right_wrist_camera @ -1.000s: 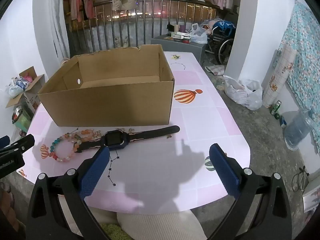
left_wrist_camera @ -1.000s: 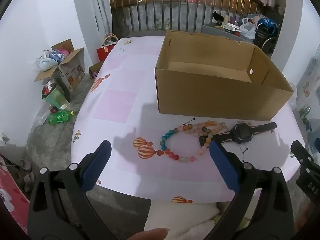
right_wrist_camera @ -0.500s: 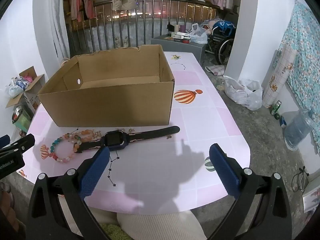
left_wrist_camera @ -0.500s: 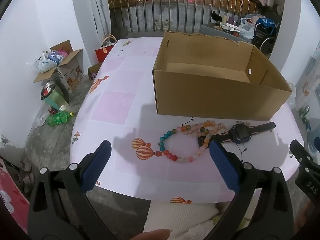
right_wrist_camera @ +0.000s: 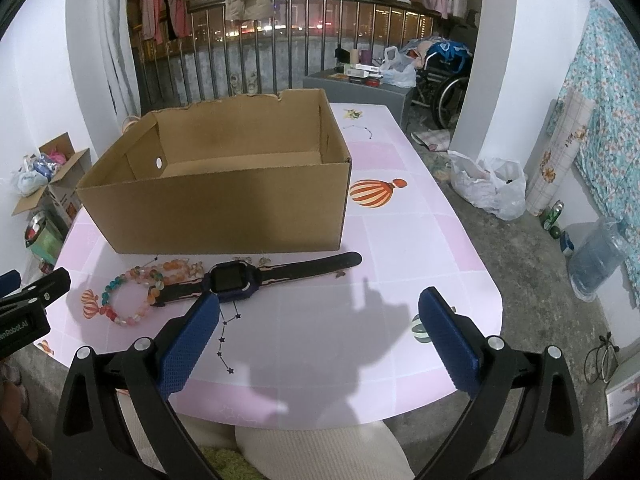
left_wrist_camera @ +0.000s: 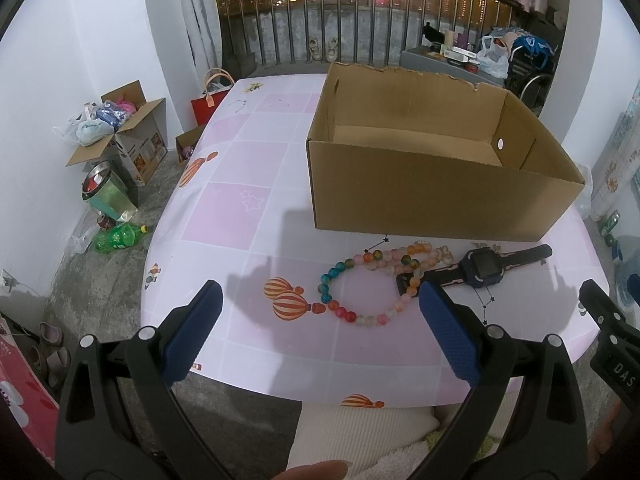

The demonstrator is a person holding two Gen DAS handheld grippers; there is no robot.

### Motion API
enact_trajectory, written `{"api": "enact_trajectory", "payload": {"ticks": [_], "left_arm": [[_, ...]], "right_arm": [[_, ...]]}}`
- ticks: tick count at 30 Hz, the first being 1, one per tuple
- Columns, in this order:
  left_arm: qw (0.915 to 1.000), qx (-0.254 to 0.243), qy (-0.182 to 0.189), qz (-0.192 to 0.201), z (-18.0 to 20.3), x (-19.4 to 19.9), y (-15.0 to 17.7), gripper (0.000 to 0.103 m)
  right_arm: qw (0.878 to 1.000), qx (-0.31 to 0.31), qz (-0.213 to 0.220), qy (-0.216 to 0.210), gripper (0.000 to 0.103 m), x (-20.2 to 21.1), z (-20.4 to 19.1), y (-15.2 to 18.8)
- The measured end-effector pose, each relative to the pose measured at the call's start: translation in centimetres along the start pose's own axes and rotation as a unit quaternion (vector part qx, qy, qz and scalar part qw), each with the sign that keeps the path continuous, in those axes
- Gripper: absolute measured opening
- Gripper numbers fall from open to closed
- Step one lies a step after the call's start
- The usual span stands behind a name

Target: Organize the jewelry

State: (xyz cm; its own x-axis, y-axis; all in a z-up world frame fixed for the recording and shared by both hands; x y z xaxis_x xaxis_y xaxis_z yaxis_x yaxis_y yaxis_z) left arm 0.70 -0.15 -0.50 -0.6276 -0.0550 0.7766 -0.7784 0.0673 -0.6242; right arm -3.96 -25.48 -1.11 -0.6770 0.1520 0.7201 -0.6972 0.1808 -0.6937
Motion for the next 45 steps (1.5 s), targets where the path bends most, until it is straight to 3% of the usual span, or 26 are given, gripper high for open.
{"api": "enact_trajectory", "payload": {"ticks": [45], "left_arm": [[1.0000, 0.000, -0.002, 0.003, -0.24, 0.07, -0.15, 0.095]], "right_arm": [[1.000, 0.000, 0.000, -0.002, 0.097, -0.12, 0.06, -0.01]]}}
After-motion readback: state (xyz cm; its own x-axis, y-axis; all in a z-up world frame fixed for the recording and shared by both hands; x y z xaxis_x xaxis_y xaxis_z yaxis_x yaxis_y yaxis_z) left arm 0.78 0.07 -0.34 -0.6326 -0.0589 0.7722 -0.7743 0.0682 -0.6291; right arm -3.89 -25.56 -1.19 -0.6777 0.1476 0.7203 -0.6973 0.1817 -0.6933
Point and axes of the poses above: each gripper's, at about its wrist camera, not at the fingertips, and x roughly against the way its jaws point, z to its right, y to its underside, the point moved 1 cm from there along -x, roughly the way its jaws point, and after that the axes turned 4 degrees about -y, right-handed, at the moved point
